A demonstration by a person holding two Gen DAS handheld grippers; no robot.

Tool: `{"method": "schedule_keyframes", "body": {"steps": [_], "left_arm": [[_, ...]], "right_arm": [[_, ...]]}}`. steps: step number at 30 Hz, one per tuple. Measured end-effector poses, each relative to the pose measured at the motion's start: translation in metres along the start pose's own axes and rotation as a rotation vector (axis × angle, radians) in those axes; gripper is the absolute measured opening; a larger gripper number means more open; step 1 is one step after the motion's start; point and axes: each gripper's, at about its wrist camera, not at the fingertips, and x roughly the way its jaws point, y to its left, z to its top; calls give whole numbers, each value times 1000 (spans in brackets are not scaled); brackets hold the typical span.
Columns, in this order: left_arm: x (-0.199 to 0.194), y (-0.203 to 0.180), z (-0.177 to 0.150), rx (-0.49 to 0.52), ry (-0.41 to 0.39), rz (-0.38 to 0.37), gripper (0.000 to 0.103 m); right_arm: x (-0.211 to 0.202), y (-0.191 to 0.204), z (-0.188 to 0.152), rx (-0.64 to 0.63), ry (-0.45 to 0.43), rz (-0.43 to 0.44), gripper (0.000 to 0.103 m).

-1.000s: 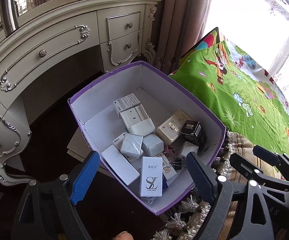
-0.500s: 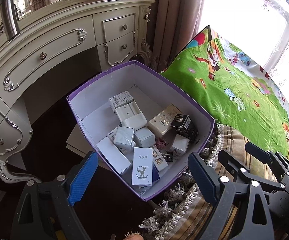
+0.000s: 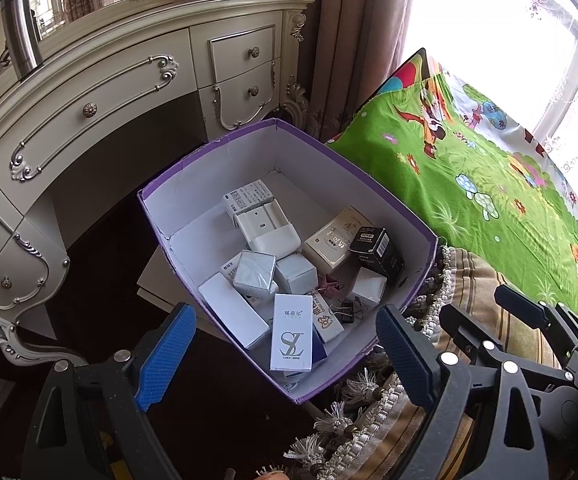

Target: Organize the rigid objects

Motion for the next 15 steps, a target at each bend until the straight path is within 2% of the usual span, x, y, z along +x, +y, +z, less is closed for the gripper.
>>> {"method": "schedule_keyframes", "body": {"steps": [15], "left_arm": [[1, 1, 0, 1, 0, 2, 93]], "right_arm": [[1, 0, -1, 1, 2, 2, 75]]}}
